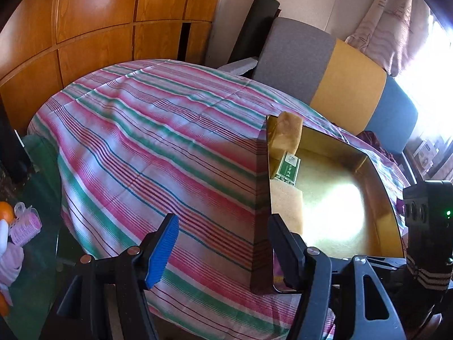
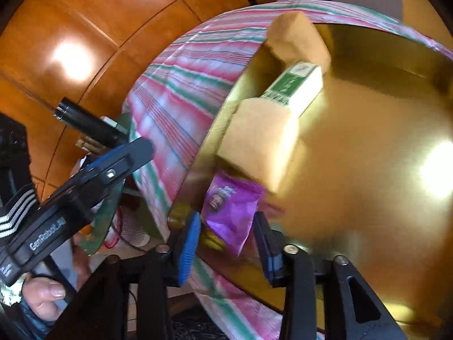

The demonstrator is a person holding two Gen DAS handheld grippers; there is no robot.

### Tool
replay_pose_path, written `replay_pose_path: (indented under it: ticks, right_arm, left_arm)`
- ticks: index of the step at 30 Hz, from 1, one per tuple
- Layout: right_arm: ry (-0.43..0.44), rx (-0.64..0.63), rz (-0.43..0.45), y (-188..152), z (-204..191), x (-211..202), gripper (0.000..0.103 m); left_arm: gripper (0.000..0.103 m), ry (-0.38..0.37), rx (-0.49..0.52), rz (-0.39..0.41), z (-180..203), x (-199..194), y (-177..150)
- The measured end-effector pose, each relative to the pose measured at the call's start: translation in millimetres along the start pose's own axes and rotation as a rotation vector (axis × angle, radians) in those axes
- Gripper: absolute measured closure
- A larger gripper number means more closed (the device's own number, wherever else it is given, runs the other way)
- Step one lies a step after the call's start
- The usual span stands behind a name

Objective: Organize objects
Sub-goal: 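Carry the purple candy into the gold tray and release it with the right tool, then return both tools to the pile and grasp a cracker packet with the left tool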

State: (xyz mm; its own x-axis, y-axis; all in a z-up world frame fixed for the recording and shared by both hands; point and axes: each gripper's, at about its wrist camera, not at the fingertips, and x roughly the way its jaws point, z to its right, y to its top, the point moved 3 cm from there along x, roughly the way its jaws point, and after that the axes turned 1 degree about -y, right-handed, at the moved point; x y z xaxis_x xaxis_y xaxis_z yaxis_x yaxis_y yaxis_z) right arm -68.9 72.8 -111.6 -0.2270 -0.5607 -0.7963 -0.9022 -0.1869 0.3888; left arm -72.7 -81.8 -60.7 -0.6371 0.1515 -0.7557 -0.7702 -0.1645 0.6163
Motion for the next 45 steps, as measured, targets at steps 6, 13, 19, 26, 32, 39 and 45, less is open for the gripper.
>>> replay_pose_path:
  ticks: [6,13,19,26,32,39,45]
  right_arm:
    - [-0.022,0.033,0.033,-1.1,7.7,-8.8,0.053]
    - [-0.122,0.045,0.138,-5.7,21.4,-52.1,0.033]
    - [-0.239,0.017,0.218,-17.1,30.9,-89.4,0.022]
    - [-0.324,0.056,0.290,-39.9,59.4,-131.6,0.018]
    - [-0.411,0.147,0.340,-67.2,100.9,-174.7,0.016]
    - [-0.550,0.311,0.385,-108.8,172.3,-237.9,0.016]
    - [-0.734,0.468,0.451,-144.9,241.5,-320.1,0.014]
  left_arm:
    - [0.037,0.006,0.013,0.015,4.8,-4.6,-1.1]
    - [0.037,-0.019,0.074,0.026,30.2,-12.1,-5.3]
    - [0.037,-0.040,0.162,0.024,60.6,-16.9,-17.2]
    - [0.037,-0.055,0.280,0.040,97.1,-25.6,-30.2]
    - [0.037,-0.100,0.375,0.040,128.7,-31.0,-40.9]
    - [0.037,-0.173,0.437,-0.011,164.7,-26.0,-52.5]
    - [0.043,-0.248,0.518,-0.042,207.7,-25.5,-62.0]
